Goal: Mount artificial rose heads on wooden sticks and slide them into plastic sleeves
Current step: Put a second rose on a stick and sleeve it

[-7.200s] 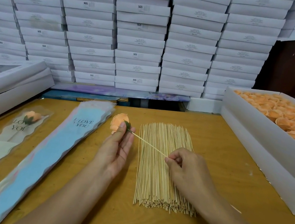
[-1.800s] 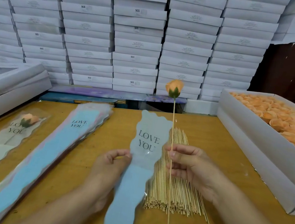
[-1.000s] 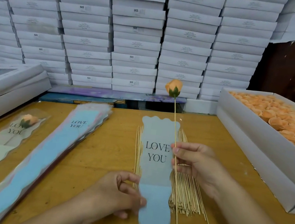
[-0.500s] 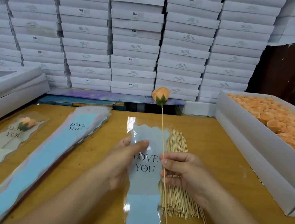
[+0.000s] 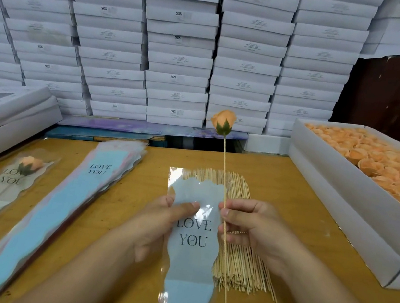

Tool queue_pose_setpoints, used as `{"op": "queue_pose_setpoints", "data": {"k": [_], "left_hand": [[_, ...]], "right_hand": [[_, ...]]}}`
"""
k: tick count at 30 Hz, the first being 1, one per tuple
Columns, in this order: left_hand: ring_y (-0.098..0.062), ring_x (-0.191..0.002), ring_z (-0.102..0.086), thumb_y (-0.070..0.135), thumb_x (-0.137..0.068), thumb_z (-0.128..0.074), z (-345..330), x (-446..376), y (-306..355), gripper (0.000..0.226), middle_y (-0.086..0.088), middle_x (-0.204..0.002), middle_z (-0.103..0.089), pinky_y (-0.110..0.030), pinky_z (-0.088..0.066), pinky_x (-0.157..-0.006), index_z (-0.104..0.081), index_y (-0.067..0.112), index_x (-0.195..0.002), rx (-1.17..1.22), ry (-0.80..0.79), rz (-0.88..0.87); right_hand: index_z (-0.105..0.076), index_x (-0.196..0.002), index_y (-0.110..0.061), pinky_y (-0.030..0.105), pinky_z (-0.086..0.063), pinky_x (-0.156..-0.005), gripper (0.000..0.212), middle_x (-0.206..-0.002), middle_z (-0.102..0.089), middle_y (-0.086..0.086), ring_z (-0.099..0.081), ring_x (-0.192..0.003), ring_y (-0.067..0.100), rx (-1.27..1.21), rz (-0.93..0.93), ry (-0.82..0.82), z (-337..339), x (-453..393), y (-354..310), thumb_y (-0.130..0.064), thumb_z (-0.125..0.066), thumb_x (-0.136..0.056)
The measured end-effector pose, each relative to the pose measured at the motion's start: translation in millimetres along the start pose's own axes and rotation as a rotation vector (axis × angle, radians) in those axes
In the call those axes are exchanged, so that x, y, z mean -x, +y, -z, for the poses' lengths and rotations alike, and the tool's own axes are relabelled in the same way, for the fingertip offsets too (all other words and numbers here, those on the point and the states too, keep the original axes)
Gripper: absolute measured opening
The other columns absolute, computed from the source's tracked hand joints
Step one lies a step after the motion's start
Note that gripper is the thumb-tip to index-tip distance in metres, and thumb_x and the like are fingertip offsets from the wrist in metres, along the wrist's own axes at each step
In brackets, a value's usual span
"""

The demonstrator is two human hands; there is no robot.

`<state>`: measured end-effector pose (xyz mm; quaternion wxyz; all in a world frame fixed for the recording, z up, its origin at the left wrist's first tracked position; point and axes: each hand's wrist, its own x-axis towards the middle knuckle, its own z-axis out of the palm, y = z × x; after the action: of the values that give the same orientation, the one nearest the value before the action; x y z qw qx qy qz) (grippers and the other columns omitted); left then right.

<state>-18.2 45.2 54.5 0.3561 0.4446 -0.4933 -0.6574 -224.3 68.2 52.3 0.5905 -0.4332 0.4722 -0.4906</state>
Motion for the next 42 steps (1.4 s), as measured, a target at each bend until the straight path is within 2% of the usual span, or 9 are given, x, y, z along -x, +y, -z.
{"op": "queue_pose_setpoints", "data": {"k": [5,8,15,18,20,24,31,36,42], "left_hand": [[-0.036,-0.092,-0.074,0.017,-0.094,-0.067,0.8,2.9,-2.6,0.014,-0.022,-0.104,-0.075,-0.054,-0.056,-0.093,-0.080,0.013,-0.088,-0.045,-0.019,0.027],[-0.034,-0.089,-0.075,0.017,-0.095,-0.066,0.1,4.2,-4.4,0.016,-0.022,-0.102,-0.076,-0.048,-0.060,-0.087,-0.080,0.013,-0.086,-0.044,-0.019,0.027],[-0.030,-0.088,-0.076,0.019,-0.096,-0.065,-3.5,7.5,-4.4,0.016,-0.017,-0.100,-0.077,-0.039,-0.063,-0.074,-0.071,0.008,-0.106,-0.063,0.005,0.037],[-0.032,-0.090,-0.076,0.017,-0.096,-0.065,-2.9,8.8,-4.2,0.016,-0.017,-0.100,-0.077,-0.042,-0.063,-0.079,-0.070,0.007,-0.107,-0.068,0.008,0.048],[-0.034,-0.090,-0.075,0.014,-0.096,-0.065,-2.5,9.3,-3.7,0.013,-0.018,-0.100,-0.077,-0.045,-0.062,-0.081,-0.072,0.007,-0.104,-0.062,0.007,0.062],[-0.030,-0.078,-0.075,0.006,-0.095,-0.063,-3.5,11.3,-1.3,0.013,-0.020,-0.094,-0.076,-0.040,-0.064,-0.070,-0.074,0.009,-0.089,-0.044,0.010,0.069],[-0.029,-0.077,-0.075,0.002,-0.093,-0.065,-4.2,11.5,-0.7,0.007,-0.024,-0.096,-0.076,-0.036,-0.062,-0.063,-0.071,0.002,-0.096,-0.004,0.040,0.091],[-0.034,-0.088,-0.072,0.003,-0.094,-0.064,-3.9,10.1,-2.3,0.009,-0.024,-0.101,-0.075,-0.043,-0.061,-0.080,-0.071,0.003,-0.100,-0.005,0.051,0.094],[-0.034,-0.088,-0.073,0.006,-0.095,-0.065,-3.3,10.0,-2.9,0.008,-0.022,-0.100,-0.076,-0.043,-0.060,-0.081,-0.072,0.003,-0.098,-0.024,0.053,0.102]], "right_hand": [[-0.078,-0.092,-0.005,0.025,-0.057,-0.052,0.010,-0.085,-0.076,0.009,-0.073,-0.070,0.019,0.014,-0.027,-0.004,2.3,-0.1,-1.1,0.000,-0.075,-0.084],[-0.079,-0.087,-0.009,0.025,-0.057,-0.052,0.010,-0.084,-0.076,0.010,-0.072,-0.069,0.017,0.013,-0.031,0.008,2.5,-0.4,-1.0,-0.001,-0.076,-0.083],[-0.080,-0.082,-0.016,0.024,-0.057,-0.052,0.014,-0.086,-0.078,0.007,-0.074,-0.069,0.020,0.052,0.004,0.079,2.4,-0.1,-3.2,-0.003,-0.075,-0.085],[-0.077,-0.096,-0.015,0.025,-0.057,-0.050,0.012,-0.087,-0.078,0.006,-0.075,-0.070,0.026,0.075,0.035,0.107,4.0,0.1,-6.0,-0.006,-0.073,-0.089],[-0.072,-0.106,-0.015,0.026,-0.057,-0.049,0.015,-0.086,-0.078,0.008,-0.076,-0.070,0.029,0.103,0.054,0.118,4.9,-0.1,-6.9,-0.011,-0.071,-0.091],[-0.070,-0.109,-0.015,0.027,-0.056,-0.050,0.016,-0.083,-0.077,0.013,-0.075,-0.068,0.028,0.149,0.072,0.131,7.8,-0.7,-6.4,-0.013,-0.069,-0.093],[-0.071,-0.106,-0.013,0.027,-0.058,-0.051,0.018,-0.083,-0.077,0.015,-0.075,-0.069,0.027,0.177,0.025,0.100,13.8,-0.7,-11.0,-0.003,-0.069,-0.091],[-0.071,-0.107,-0.010,0.027,-0.059,-0.055,0.022,-0.084,-0.076,0.017,-0.075,-0.071,0.025,0.111,-0.037,0.024,17.4,-0.4,-13.7,0.003,-0.067,-0.090],[-0.070,-0.112,-0.007,0.028,-0.059,-0.059,0.026,-0.083,-0.075,0.016,-0.074,-0.071,0.022,0.007,-0.085,-0.070,16.1,-1.4,-14.8,0.006,-0.062,-0.090]]}}
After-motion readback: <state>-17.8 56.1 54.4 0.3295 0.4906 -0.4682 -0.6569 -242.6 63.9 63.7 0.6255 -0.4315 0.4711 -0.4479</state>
